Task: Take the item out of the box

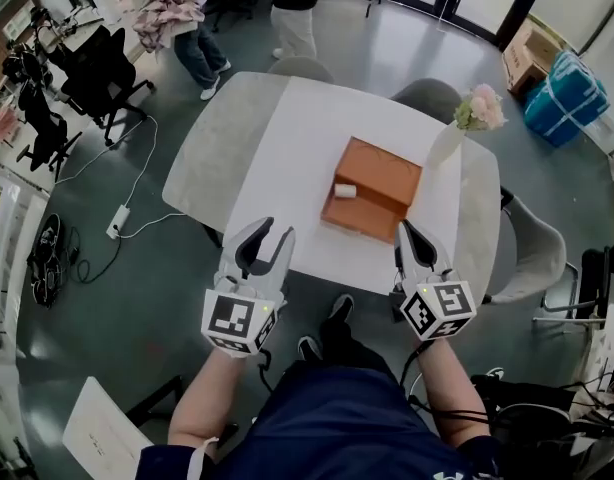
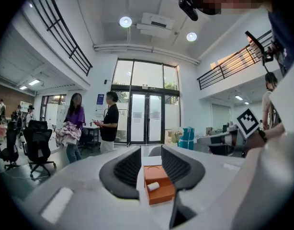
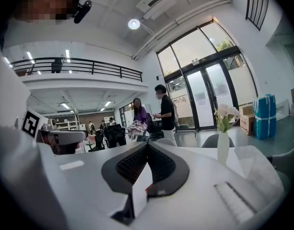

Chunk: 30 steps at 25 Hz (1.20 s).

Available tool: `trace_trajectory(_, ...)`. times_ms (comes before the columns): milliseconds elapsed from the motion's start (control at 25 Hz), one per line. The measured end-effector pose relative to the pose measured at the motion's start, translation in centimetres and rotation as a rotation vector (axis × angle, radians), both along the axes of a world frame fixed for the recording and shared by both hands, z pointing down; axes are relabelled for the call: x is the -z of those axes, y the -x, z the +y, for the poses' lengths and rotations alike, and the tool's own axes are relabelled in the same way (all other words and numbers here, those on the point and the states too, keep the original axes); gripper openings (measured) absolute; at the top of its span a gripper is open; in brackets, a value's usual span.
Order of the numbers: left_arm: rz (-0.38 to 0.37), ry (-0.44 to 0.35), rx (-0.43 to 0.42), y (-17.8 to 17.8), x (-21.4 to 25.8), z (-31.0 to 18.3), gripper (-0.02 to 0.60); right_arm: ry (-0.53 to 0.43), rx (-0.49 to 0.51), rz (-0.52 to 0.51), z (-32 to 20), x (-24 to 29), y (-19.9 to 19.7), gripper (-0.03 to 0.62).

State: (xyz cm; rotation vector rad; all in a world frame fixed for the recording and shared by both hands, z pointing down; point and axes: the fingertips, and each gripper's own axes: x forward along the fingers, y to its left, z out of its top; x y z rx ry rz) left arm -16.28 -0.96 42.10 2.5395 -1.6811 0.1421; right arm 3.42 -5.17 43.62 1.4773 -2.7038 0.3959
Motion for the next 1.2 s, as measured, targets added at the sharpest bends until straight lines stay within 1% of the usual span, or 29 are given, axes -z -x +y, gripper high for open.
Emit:
trace_trajectory(160, -0.021, 0.02, 0.021, 0.5, -0.8, -3.3, 0.14, 0.016, 0.026, -0.014, -3.7, -1.1, 0.8, 0.002)
trace_trajectory(360, -0.052, 0.072, 0.028, -0.5, -2.6, -8.0, 0.14, 0.073, 0.053, -0.027, -8.4, -3.2, 0.7, 0.002)
trace_trajectory(480, -0.097, 0.097, 0.011, -1.3, -3.6, -10.0, 0.14, 0.093, 0.074, -0.037, -10.1, -3.8, 1.2, 0.002)
trace_trajectory(600, -0.119, 0.115, -0.012, -2.5, -4.4, -12.0, 0.14, 0.102, 0.088, -0.043, -11.7, -4.2, 1.3, 0.003)
trace_trajectory(760, -0.174, 0.156, -0.043, -3.7, -6.4, -14.1, 0.14, 0.119, 0.083, -0.049, -13.1, -4.8, 0.6, 0.003)
trace_trajectory(920, -0.218, 0.196, -0.089, -4.2, -9.2, -15.9, 0.14, 0.135, 0.058, -0.051, -14.3, -5.6, -0.3, 0.003)
trace_trajectory(1000, -0.246, 0.219, -0.126, -4.6, -10.4, -16.7, 0.14, 0.149, 0.036, -0.048, -14.6, -6.1, -0.7, 0.003)
trace_trajectory(1080, -0.292, 0.255, -0.189, -5.3, -12.1, -17.2, 0.14, 0.164, 0.002, -0.047, -14.8, -6.5, -1.3, 0.003)
trace_trajectory(1200, -0.381, 0.316, -0.293, -6.6, -15.2, -17.8, 0.14, 0.178, -0.048, -0.057, -15.2, -6.7, -2.0, 0.003)
